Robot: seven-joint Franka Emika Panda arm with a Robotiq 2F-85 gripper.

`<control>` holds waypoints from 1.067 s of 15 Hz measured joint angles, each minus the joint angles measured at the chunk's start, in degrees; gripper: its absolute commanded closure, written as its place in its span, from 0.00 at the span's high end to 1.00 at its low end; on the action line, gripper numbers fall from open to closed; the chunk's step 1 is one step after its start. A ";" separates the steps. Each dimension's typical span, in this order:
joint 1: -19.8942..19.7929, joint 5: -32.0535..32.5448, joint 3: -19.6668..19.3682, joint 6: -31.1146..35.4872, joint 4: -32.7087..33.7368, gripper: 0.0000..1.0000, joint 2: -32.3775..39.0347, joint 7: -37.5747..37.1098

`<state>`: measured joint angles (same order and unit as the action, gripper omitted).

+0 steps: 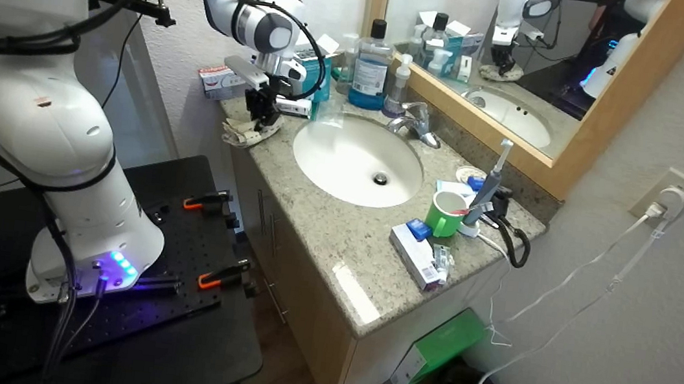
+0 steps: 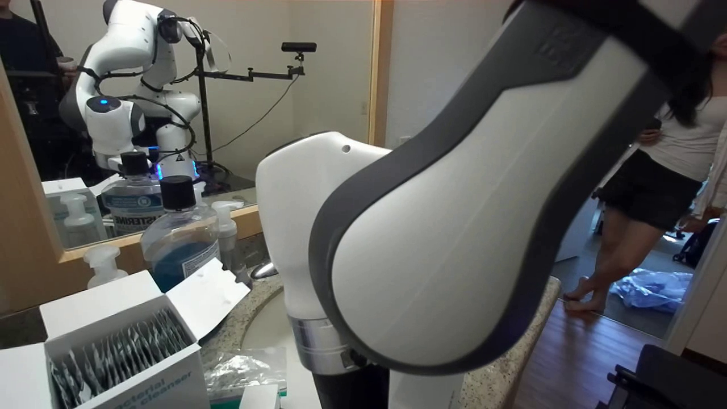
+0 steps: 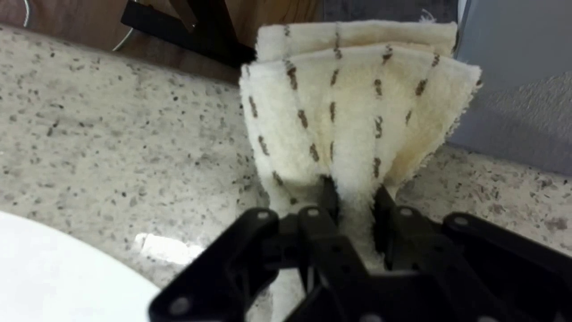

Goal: Use the cloth to wipe the counter

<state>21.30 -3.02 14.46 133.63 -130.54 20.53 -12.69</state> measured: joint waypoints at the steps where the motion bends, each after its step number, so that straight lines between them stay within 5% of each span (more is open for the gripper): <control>1: 0.00 0.01 0.00 -0.11 0.13 0.19 0.08 0.00; 2: 0.00 0.01 0.00 -0.12 0.14 0.05 0.08 0.00; 16: 0.48 -0.58 0.15 0.46 2.40 0.05 1.69 0.01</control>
<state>21.78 -3.60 14.61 134.09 -128.13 22.22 -12.67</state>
